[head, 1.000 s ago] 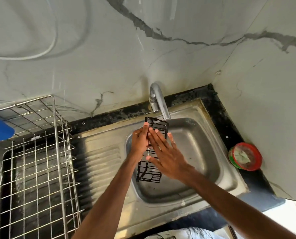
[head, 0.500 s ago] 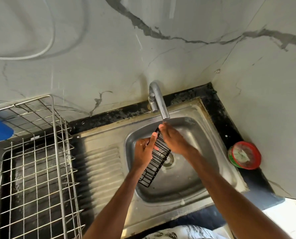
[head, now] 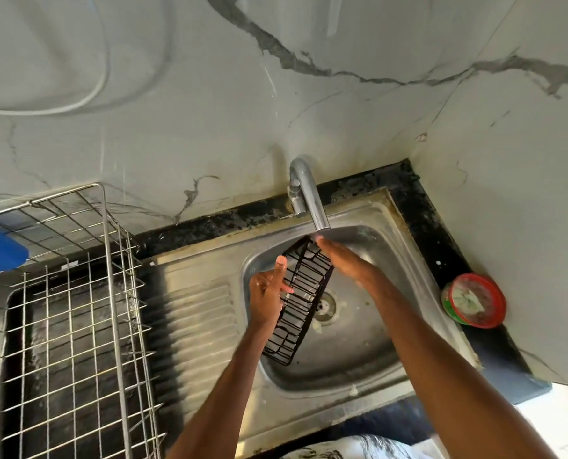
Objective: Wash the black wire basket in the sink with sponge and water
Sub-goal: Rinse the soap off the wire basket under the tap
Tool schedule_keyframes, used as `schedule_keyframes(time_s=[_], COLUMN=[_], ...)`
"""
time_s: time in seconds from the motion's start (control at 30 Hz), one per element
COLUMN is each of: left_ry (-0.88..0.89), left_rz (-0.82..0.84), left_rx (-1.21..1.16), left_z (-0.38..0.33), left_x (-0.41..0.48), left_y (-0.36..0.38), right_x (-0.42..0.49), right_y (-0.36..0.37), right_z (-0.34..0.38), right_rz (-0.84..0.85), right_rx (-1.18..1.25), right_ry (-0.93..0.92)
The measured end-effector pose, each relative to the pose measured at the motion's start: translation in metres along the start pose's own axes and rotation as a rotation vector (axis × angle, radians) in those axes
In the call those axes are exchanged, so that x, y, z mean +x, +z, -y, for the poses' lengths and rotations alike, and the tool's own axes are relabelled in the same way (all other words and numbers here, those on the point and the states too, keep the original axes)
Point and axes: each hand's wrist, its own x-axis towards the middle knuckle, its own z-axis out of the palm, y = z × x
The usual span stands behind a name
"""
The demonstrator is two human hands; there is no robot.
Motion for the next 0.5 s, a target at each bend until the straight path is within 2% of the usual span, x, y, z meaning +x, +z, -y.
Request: schedule_keyframes(time_s=[0.07,0.17,0.3,0.5], left_ry=[-0.033,-0.063,-0.066,-0.097], left_rz=[-0.028,-0.013,0.044,0.157], left_rx=[-0.030,-0.076,-0.067,-0.007], left_z=[0.000,-0.007,-0.009,-0.021], left_x=[0.002,0.006,0.020,0.050], left_y=[-0.001,0.001,0.005,0.018], right_x=[0.002,0.010,0.016,0.016], right_y=[-0.005,-0.002,-0.006,-0.023], right_z=[-0.012,-0.020,-0.017,-0.011], right_rz=[-0.031,-0.049,-0.151,-0.188], right_rx=[0.148,0.284,0.281,0.273], right_ry=[0.106,0.152,0.173,0.239])
